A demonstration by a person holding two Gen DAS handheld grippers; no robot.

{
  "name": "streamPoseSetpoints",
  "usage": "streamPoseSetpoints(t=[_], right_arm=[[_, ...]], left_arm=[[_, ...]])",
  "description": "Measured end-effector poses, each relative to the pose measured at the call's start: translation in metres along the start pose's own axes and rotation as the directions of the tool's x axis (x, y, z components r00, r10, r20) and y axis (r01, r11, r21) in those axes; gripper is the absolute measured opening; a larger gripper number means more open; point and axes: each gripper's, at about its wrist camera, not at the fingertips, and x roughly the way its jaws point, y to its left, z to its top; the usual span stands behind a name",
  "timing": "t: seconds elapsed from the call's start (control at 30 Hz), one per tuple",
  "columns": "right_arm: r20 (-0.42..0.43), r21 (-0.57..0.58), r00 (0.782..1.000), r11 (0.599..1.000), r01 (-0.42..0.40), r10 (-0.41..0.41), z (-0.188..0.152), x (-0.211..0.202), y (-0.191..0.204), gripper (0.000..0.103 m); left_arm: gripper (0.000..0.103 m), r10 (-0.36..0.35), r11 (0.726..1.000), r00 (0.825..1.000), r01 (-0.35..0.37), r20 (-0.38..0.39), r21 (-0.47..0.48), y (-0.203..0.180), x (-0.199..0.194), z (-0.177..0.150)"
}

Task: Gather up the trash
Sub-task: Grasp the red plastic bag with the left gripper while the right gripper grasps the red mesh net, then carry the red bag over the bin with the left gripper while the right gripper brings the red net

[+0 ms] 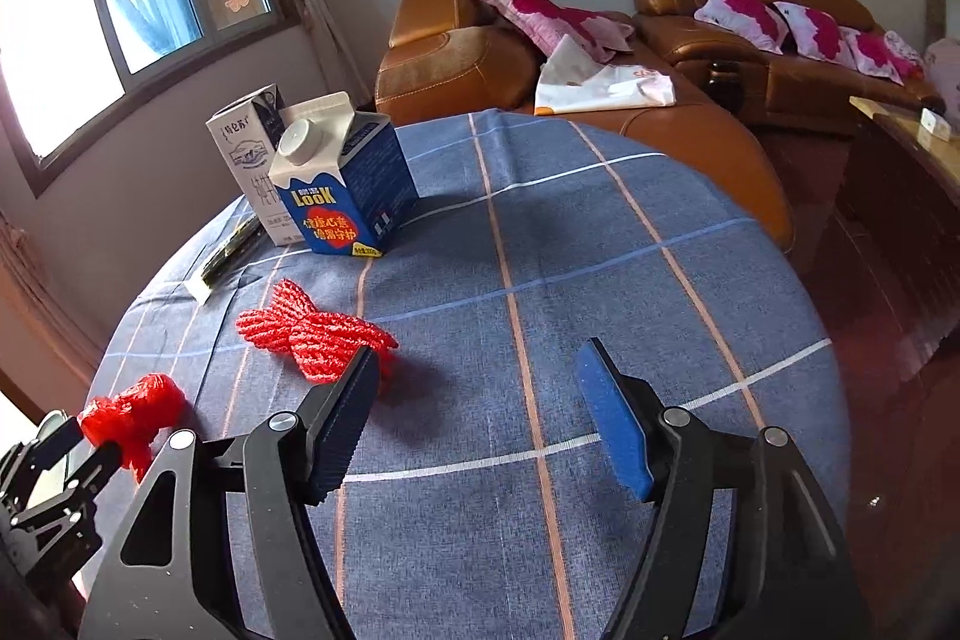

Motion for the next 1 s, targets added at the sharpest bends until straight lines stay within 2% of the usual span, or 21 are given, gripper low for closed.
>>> streamPoseSetpoints(t=[0.17, 0.27, 0.3, 0.37, 0.4, 0.47, 0.63, 0.73, 1.0], right_arm=[[-0.024, -0.024, 0.999, 0.999, -0.022, 0.022, 0.007, 0.017, 0.020, 0.068], [-0.092, -0.023, 0.995, 0.999, -0.038, 0.036, 0.010, 0.038, 0.034, 0.064], [-0.125, -0.026, 0.991, 0.998, -0.055, 0.051, 0.010, 0.045, 0.040, 0.060], [-0.171, -0.044, 0.983, 0.996, -0.080, 0.071, 0.008, 0.055, 0.048, 0.036], [-0.189, -0.045, 0.978, 0.994, -0.103, 0.093, 0.006, 0.058, 0.051, 0.031], [-0.171, -0.061, 0.980, 0.991, -0.117, 0.105, 0.006, 0.052, 0.055, 0.020], [-0.112, -0.126, 0.984, 0.980, -0.156, 0.142, -0.005, 0.024, 0.074, 0.015], [-0.071, -0.169, 0.982, 0.969, -0.182, 0.173, -0.011, 0.005, 0.094, 0.014], [-0.036, -0.261, 0.958, 0.923, -0.284, 0.284, -0.024, -0.025, 0.155, 0.014]], left_arm=[[0.008, 0.029, 0.999, 0.999, -0.030, 0.023, 0.021, 0.013, -0.015, 0.000], [0.008, 0.047, 0.999, 0.998, -0.048, 0.048, 0.018, 0.025, -0.032, -0.001], [0.008, 0.058, 0.998, 0.997, -0.059, 0.056, 0.017, 0.029, -0.038, -0.003], [0.008, 0.070, 0.997, 0.995, -0.071, 0.066, 0.011, 0.039, -0.049, -0.008], [0.008, 0.074, 0.997, 0.995, -0.074, 0.069, 0.004, 0.044, -0.056, -0.012], [0.008, 0.092, 0.996, 0.993, -0.092, 0.073, 0.000, 0.055, -0.067, -0.021], [0.008, 0.139, 0.990, 0.988, -0.138, 0.061, -0.016, 0.087, -0.092, -0.046], [0.008, 0.194, 0.981, 0.979, -0.193, 0.056, -0.033, 0.109, -0.107, -0.059], [0.008, 0.295, 0.952, 0.954, -0.289, 0.048, -0.096, 0.157, -0.137, -0.079]])
